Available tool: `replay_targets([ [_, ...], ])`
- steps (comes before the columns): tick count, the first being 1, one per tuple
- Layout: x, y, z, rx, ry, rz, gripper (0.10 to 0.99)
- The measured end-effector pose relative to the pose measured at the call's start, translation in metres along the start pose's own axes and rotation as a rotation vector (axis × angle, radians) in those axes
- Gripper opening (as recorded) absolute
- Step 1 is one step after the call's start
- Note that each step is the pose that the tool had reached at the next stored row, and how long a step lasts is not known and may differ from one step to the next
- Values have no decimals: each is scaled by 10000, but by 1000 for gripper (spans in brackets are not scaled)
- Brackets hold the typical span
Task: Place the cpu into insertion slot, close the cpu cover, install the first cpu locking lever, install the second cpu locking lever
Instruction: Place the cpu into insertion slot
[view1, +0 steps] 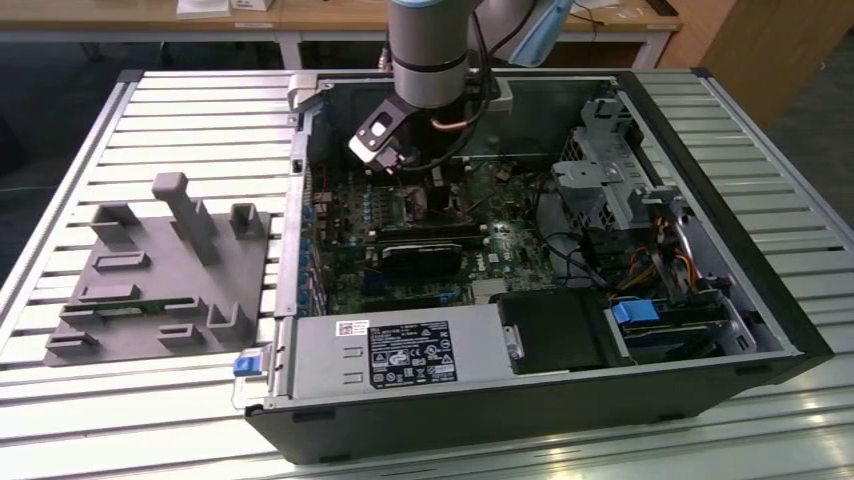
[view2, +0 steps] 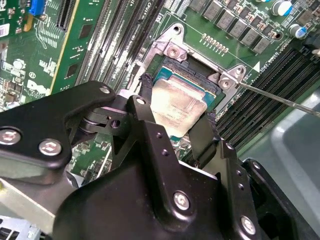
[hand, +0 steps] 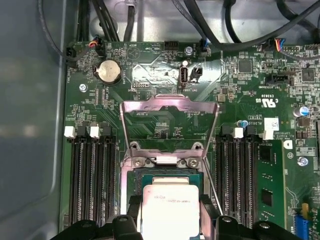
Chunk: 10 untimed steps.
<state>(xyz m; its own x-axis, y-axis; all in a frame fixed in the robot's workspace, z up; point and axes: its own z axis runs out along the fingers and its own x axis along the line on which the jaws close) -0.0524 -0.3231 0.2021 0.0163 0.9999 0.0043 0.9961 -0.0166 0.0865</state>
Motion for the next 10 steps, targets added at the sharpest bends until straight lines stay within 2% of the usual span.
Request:
replay_targets([
  [10,20,-11,57,0,-5,68,541],
])
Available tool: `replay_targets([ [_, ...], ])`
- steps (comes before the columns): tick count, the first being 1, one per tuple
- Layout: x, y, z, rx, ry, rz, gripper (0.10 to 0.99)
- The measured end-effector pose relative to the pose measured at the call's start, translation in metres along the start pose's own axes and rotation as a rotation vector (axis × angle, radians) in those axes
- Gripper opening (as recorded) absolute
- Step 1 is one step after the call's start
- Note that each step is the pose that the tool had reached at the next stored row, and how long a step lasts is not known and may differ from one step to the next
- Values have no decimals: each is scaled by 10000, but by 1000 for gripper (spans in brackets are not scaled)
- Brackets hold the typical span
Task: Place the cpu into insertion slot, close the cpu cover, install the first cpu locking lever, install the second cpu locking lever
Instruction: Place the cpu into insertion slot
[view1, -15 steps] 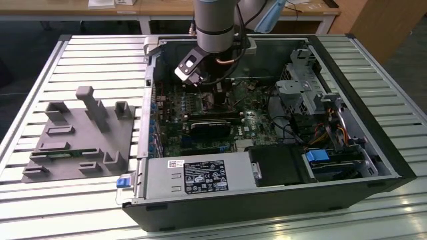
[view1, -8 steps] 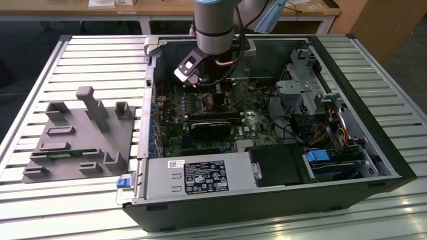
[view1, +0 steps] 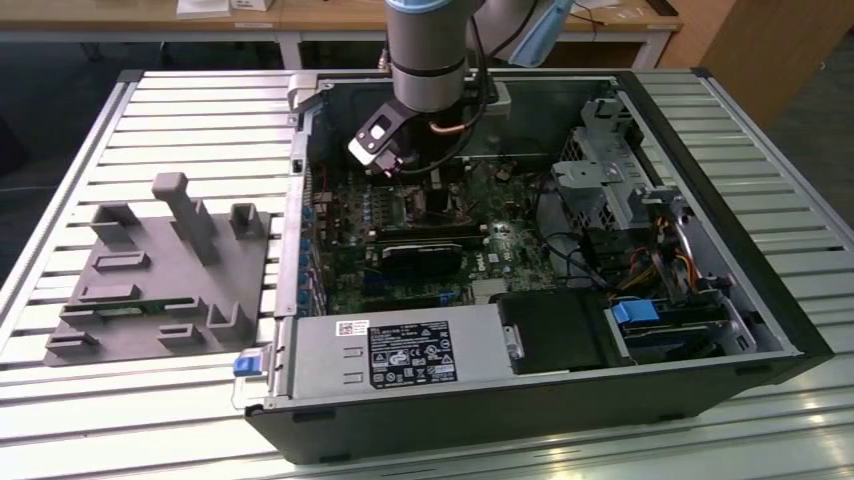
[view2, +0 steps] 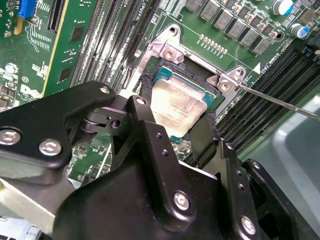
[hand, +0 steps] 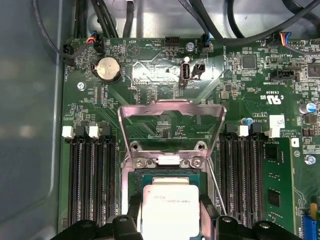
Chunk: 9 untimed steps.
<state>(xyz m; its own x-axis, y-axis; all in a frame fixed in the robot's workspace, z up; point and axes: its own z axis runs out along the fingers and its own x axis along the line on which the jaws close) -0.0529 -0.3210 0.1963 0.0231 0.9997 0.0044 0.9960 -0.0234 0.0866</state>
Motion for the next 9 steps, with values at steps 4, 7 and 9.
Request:
replay_targets([
  [4,0,-2,18,1,-2,12,541],
  [7,1,-3,23,0,5,17,541],
  [9,1,-3,23,1,10,16,541],
])
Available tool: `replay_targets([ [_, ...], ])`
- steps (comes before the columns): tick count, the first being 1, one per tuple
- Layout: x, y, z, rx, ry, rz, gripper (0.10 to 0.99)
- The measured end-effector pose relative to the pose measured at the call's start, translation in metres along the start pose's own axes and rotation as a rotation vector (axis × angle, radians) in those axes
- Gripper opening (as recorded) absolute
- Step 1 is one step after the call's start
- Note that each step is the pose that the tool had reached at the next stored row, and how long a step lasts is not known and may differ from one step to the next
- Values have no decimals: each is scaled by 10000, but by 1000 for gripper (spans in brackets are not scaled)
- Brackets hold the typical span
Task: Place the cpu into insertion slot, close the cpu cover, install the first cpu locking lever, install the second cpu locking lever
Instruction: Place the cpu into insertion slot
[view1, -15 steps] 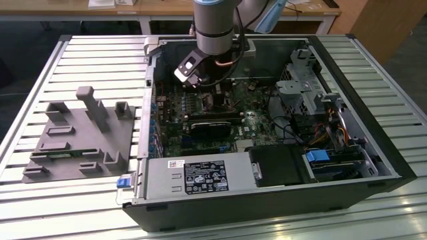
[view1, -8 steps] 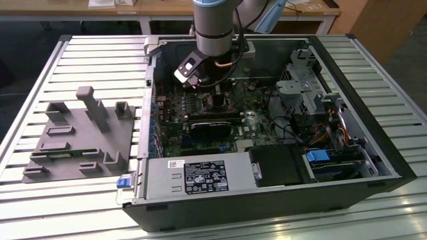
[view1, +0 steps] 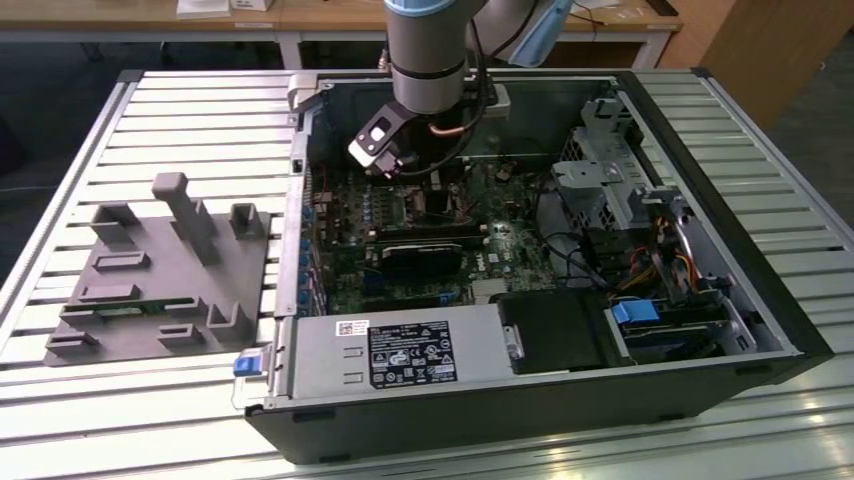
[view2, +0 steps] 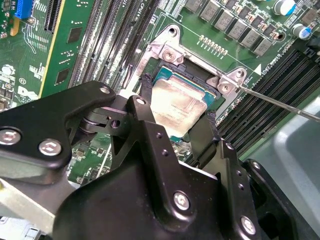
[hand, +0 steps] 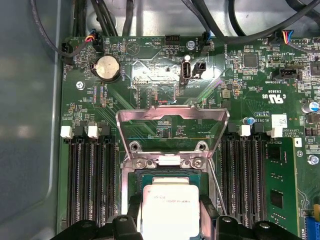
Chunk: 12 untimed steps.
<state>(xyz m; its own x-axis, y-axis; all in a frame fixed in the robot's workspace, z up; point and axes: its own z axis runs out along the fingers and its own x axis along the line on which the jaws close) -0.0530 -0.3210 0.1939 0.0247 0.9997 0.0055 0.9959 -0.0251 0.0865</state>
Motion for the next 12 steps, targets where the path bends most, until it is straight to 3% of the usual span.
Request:
replay_targets([
  [10,0,7,1,0,0,0,549],
  [11,0,7,1,0,1,0,612],
  [12,0,8,1,0,1,0,612],
])
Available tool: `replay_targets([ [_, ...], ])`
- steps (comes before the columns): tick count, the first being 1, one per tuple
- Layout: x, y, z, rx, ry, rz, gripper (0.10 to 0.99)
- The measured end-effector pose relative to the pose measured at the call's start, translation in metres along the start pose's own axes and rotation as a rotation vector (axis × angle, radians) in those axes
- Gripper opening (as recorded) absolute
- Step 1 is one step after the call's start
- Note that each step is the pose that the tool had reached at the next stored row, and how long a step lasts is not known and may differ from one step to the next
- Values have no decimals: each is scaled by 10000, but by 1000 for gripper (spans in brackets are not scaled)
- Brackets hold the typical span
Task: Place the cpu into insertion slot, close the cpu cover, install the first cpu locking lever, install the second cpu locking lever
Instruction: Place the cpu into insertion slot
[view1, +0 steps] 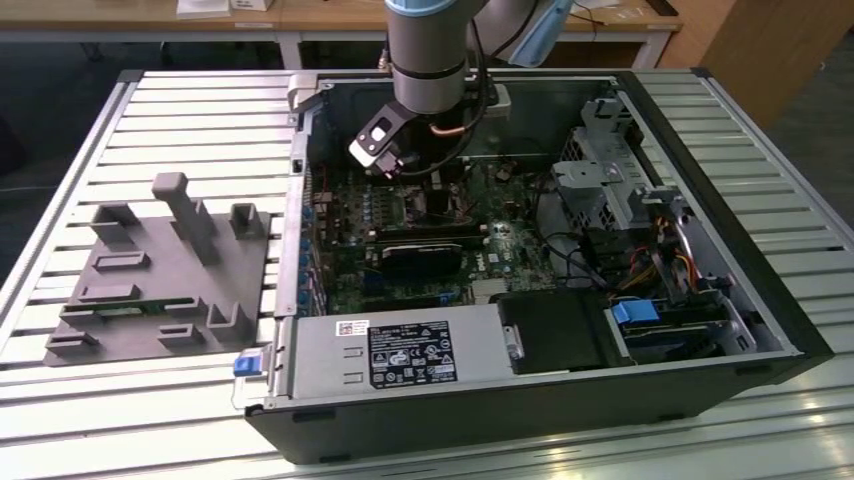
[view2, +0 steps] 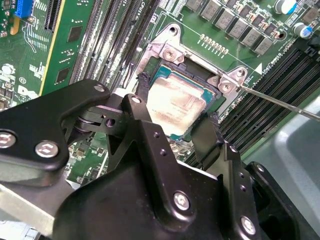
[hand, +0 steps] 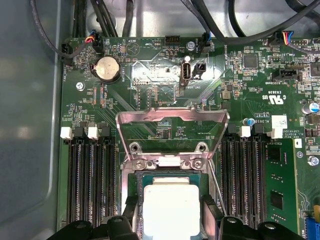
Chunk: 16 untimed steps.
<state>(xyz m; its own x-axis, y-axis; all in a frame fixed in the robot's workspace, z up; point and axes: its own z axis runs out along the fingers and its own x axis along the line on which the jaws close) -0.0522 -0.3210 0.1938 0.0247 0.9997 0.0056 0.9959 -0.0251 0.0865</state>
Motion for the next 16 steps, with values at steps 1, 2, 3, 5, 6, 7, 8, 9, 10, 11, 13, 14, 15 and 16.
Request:
replay_targets([
  [1,0,0,0,0,0,0,612],
  [2,0,0,0,0,0,0,612],
  [3,0,0,0,0,0,0,612],
  [5,0,1,0,1,26,2,612],
  [6,0,1,-1,2,50,3,612],
  [7,1,1,0,1,57,4,612],
  [8,1,1,0,1,60,5,612],
  [9,1,0,1,1,62,6,612],
  [10,0,0,-1,3,79,7,612],
  [11,-1,0,0,4,116,9,612],
  [13,1,0,0,3,159,15,612],
  [14,1,0,0,3,161,15,612],
  [15,1,0,0,3,162,15,612],
  [16,0,0,0,3,161,15,612],
])
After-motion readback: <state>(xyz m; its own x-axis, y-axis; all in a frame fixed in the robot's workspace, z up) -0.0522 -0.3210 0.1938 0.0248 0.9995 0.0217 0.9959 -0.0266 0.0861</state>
